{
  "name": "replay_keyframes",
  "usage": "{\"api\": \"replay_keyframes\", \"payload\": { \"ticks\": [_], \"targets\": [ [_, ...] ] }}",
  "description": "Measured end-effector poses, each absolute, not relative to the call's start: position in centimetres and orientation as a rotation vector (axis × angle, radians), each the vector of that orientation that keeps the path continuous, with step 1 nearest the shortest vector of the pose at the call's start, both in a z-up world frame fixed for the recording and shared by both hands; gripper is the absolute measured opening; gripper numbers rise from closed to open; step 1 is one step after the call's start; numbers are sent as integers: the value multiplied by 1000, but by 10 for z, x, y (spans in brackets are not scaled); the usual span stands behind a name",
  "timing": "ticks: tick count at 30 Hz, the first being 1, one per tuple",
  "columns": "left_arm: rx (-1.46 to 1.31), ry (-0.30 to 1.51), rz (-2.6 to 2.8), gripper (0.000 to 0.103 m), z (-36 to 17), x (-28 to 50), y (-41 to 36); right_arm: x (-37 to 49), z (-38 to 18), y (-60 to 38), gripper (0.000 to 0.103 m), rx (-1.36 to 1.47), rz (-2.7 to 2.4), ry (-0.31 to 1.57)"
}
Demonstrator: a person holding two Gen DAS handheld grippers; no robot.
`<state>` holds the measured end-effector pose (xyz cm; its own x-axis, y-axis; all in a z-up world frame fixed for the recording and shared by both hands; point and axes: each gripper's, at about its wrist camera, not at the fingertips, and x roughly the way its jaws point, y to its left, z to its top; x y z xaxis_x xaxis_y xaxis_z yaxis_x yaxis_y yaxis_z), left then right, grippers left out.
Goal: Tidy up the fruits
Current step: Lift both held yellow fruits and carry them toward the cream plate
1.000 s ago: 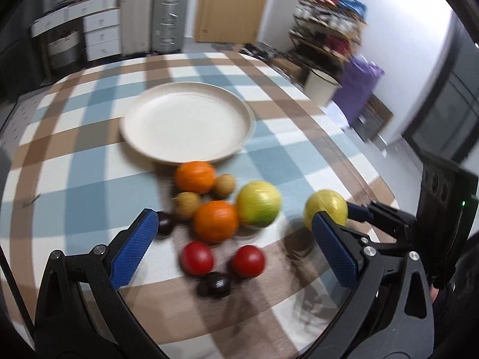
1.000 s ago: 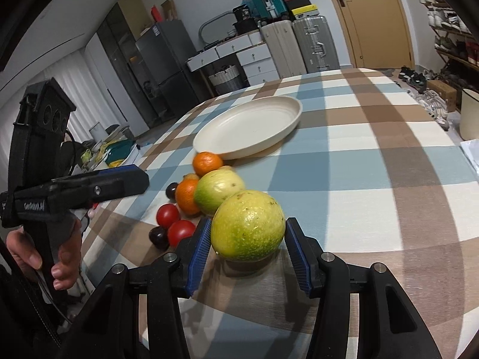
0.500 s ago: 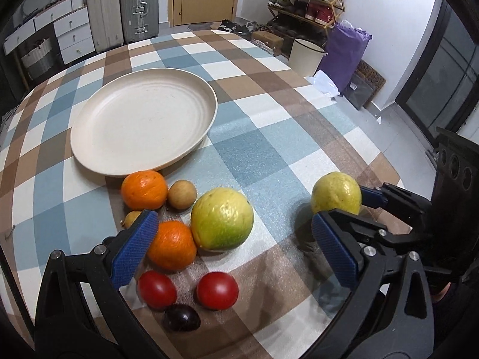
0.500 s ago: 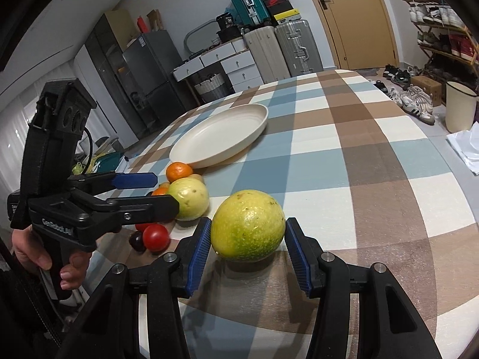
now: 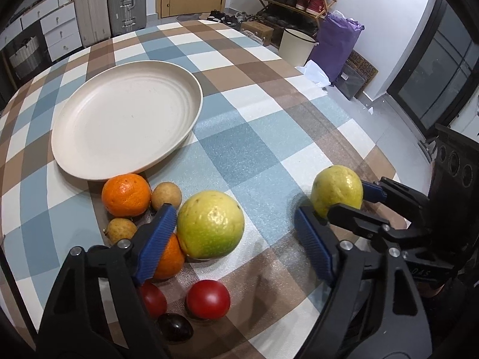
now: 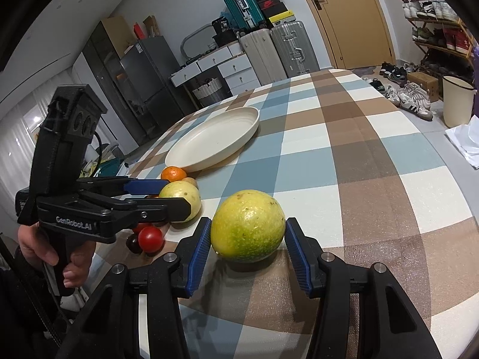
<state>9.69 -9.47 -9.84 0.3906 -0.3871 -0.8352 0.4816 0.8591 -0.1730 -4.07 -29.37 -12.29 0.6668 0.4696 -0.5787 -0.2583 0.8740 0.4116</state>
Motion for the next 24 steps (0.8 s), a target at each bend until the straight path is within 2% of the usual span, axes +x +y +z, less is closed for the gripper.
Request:
{"api": "replay_keyframes", "payload": {
  "ticks": [3, 5, 7, 10, 24],
  "targets": [
    [109, 1040, -558, 73, -99, 99, -96, -41, -122, -294, 50, 304, 414, 731],
    [114, 1050, -563, 65, -100, 101, -98, -40, -123, -295, 50, 308, 415, 730],
    [115, 1070, -565, 52, -104, 102, -100, -39, -124, -297, 50, 314, 415, 730],
    [141, 1076, -574, 44, -108, 100, -105, -38, -125, -298, 50, 321, 415, 733],
    [141, 1066, -583, 44, -108, 100, -109, -38, -127, -300, 50, 323, 406, 728]
  ]
}}
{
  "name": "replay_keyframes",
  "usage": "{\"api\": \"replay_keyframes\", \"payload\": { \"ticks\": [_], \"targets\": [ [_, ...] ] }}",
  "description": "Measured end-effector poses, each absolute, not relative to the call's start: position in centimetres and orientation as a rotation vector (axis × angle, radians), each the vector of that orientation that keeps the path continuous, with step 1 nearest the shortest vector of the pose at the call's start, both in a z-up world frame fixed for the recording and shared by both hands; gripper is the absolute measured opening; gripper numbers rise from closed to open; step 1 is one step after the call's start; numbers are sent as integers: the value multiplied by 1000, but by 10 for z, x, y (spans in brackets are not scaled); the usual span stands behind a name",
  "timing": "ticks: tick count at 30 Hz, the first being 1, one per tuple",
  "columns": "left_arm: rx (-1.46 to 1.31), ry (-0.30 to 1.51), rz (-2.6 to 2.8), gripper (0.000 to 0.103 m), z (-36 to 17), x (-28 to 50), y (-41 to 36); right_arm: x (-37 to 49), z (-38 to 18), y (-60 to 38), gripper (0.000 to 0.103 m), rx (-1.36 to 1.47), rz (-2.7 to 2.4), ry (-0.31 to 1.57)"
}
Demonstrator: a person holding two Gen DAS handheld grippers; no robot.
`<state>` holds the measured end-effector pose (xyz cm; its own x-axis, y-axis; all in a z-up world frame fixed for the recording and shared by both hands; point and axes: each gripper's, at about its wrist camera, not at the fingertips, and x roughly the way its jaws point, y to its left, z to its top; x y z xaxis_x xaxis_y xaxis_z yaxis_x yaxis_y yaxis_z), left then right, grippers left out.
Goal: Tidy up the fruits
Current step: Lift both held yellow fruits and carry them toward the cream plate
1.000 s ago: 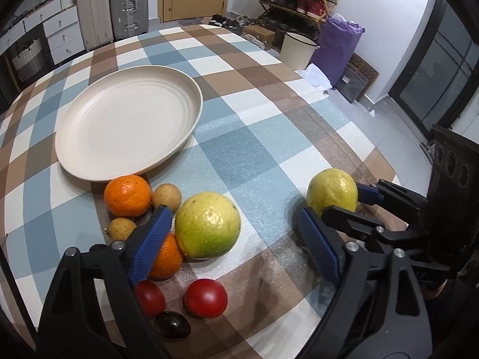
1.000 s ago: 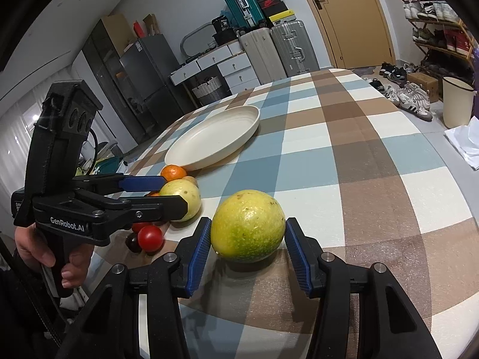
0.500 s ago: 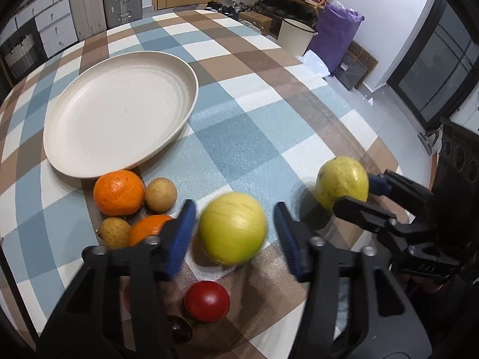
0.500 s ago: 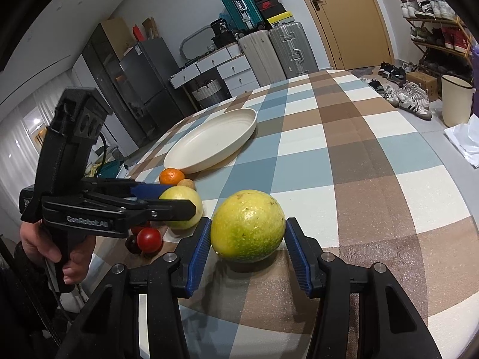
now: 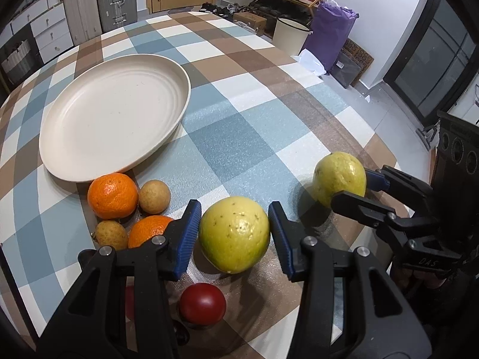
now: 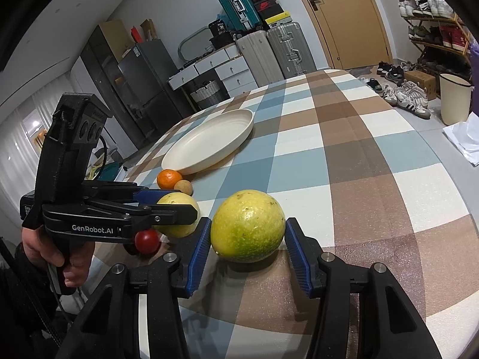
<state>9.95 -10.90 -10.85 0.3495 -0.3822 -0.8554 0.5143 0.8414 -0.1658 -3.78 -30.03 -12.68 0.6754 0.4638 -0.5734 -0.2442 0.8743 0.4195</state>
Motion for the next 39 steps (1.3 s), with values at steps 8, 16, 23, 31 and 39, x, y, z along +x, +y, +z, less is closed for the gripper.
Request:
{"api": "replay_keyframes", "payload": {
  "ticks": [8, 16, 23, 31, 39],
  "targets": [
    [88, 1057, -583, 44, -106, 102, -100, -38, -125, -297, 50, 311, 405, 726],
    [58, 1046, -606, 44, -101, 100, -94, -38, -123, -296, 50, 305, 407, 726],
    [-3, 1024, -633, 44, -85, 104, -83, -28, -115, -290, 50, 304, 425, 717],
    [-89, 982, -637, 44, -57, 122, -54, 0, -97, -277, 50, 301, 473, 721],
    [-149, 959, -617, 44, -35, 156, -25, 42, -78, -255, 50, 315, 534, 730]
  ]
}}
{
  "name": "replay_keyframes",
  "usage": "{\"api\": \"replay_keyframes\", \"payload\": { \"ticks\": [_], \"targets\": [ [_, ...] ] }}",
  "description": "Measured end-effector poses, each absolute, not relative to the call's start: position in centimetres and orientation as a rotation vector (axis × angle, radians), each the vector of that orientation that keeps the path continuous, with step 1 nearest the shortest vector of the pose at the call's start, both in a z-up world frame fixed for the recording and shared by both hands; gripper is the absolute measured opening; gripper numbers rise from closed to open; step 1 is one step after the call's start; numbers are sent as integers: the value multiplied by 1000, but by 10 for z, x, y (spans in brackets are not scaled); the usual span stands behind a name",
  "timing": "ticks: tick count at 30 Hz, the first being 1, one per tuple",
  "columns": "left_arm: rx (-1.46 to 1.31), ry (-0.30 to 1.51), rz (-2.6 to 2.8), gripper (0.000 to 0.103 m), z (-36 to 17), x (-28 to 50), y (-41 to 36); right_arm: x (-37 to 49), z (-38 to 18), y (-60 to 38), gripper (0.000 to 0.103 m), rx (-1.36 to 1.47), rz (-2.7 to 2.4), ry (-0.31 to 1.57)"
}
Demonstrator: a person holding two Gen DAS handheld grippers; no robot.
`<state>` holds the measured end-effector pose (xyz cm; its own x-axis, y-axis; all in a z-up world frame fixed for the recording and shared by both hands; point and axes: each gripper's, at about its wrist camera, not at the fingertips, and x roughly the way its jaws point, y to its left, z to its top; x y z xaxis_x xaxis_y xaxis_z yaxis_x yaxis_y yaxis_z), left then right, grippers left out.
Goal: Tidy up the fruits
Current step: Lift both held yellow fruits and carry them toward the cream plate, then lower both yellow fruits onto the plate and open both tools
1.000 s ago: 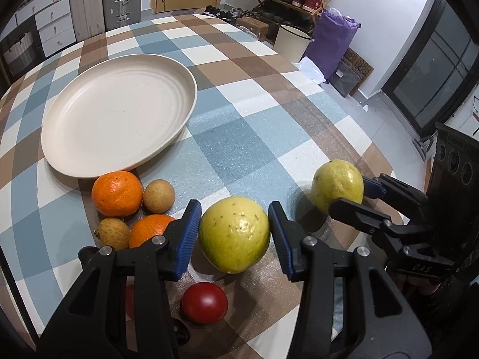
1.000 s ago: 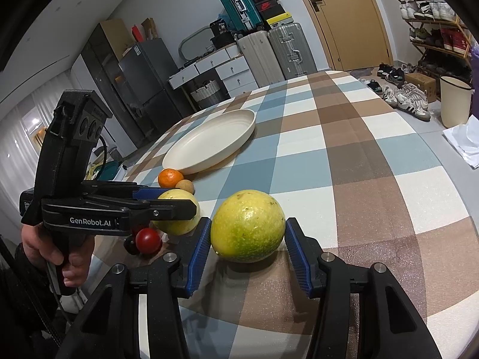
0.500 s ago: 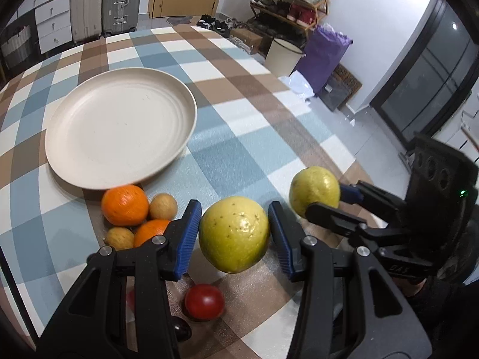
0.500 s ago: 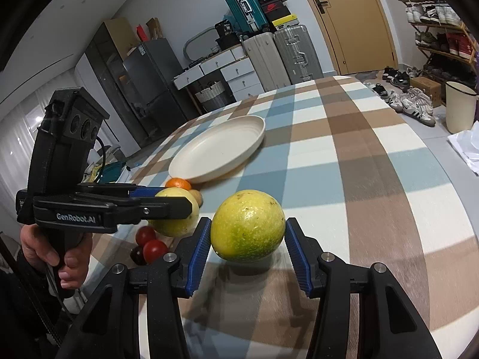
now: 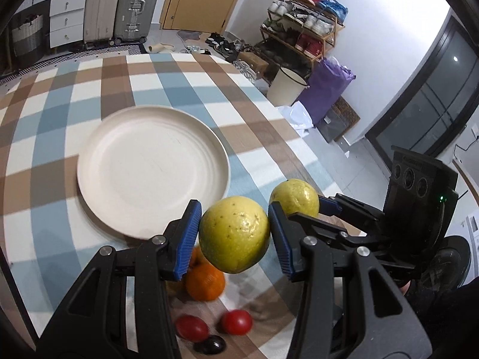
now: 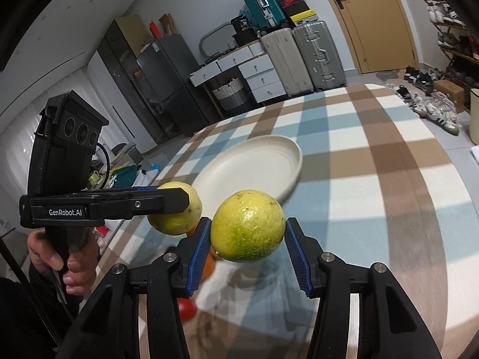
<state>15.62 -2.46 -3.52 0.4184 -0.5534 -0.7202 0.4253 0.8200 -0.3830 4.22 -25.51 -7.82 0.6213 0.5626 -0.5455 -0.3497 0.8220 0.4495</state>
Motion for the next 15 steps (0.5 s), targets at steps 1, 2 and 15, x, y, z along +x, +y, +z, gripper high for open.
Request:
{"api": "replay_keyframes", "payload": {
  "ticks": [1, 2, 15],
  "targets": [
    [-153, 957, -611, 44, -33, 161, -22, 47, -76, -252, 50, 313, 540, 730],
    [-155, 956, -609, 44, -31, 165, -20, 52, -73, -250, 50, 310, 544, 730],
    [-201, 986, -546, 44, -46, 235, 12, 118, -64, -217, 50, 276, 591, 772]
  ]
}}
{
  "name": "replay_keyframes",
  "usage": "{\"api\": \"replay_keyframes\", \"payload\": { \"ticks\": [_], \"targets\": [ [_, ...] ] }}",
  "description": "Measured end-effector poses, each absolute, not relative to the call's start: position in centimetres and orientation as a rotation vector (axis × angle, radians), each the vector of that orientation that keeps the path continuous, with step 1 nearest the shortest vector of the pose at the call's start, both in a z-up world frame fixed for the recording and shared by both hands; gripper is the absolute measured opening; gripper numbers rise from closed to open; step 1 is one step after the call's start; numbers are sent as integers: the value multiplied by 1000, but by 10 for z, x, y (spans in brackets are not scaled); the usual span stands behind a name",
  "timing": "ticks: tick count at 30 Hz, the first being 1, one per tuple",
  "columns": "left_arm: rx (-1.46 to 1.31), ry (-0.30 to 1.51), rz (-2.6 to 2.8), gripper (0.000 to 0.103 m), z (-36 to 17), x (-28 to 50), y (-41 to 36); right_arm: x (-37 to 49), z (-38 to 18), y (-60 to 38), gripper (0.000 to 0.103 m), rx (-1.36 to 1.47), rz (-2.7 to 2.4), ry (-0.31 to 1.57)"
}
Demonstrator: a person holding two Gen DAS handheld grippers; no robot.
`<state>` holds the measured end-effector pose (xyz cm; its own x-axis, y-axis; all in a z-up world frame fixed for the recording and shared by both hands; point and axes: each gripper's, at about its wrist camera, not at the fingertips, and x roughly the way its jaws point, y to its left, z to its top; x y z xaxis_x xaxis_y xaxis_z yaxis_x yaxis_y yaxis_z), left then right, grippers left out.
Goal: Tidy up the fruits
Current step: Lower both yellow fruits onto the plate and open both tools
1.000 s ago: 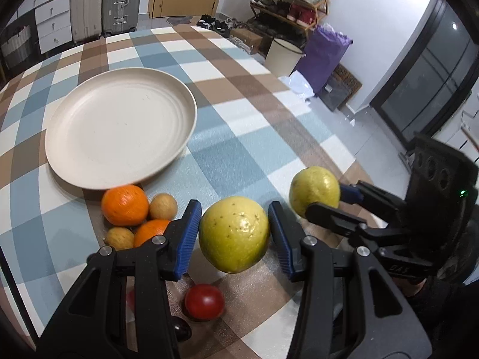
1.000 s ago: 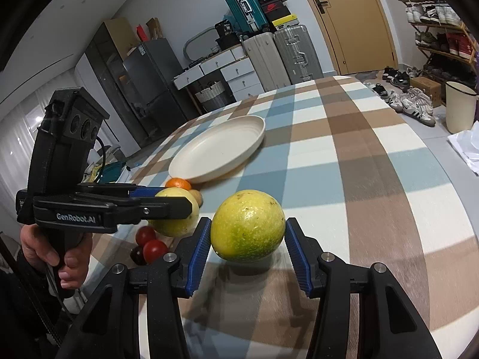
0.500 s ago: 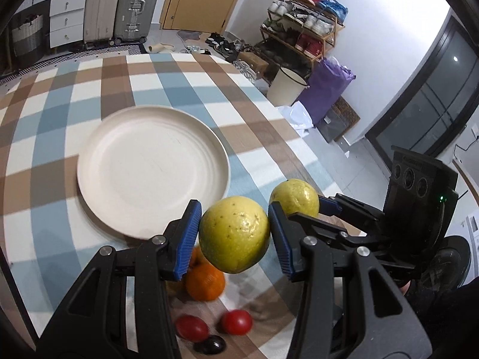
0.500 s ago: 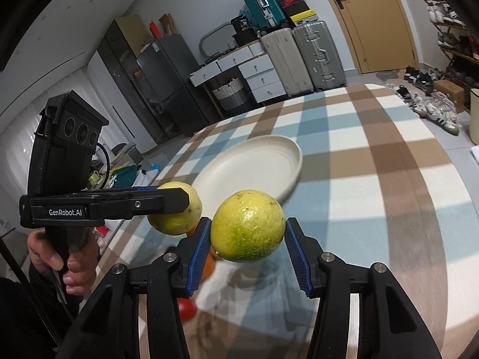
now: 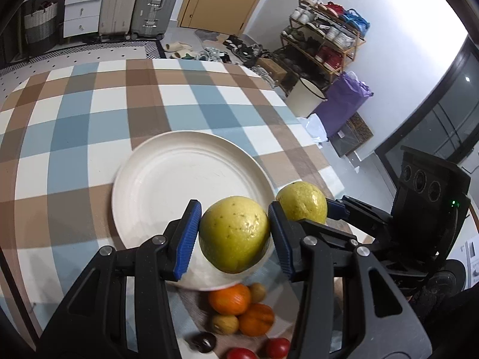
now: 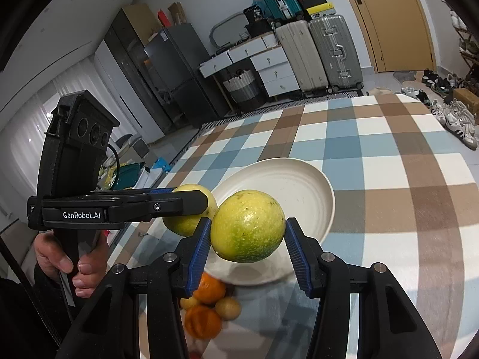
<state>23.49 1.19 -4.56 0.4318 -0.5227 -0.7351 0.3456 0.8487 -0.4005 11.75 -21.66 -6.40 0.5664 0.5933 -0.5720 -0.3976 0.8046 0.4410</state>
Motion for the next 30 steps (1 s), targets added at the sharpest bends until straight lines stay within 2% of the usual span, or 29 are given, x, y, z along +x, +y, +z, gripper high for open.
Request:
{"api": "replay_keyframes", "payload": {
  "ticks": [10, 21, 23, 25, 30],
  "targets": [
    [-216, 1036, -520, 44, -79, 271, 19, 155, -79, -201, 50, 220, 599, 828],
    [-204, 1040, -504, 44, -90, 285, 11, 167, -99, -197, 51, 197, 585, 891],
    [-205, 1030, -497, 50, -86, 284, 12, 165, -97, -200, 56, 198, 578, 876],
    [-207, 1020, -493, 52, -83, 281, 13, 161, -91, -204, 71, 200, 571, 850],
    [-196, 994, -462, 52, -71, 269, 18, 151, -76, -213, 73, 198, 550, 791]
  ]
}}
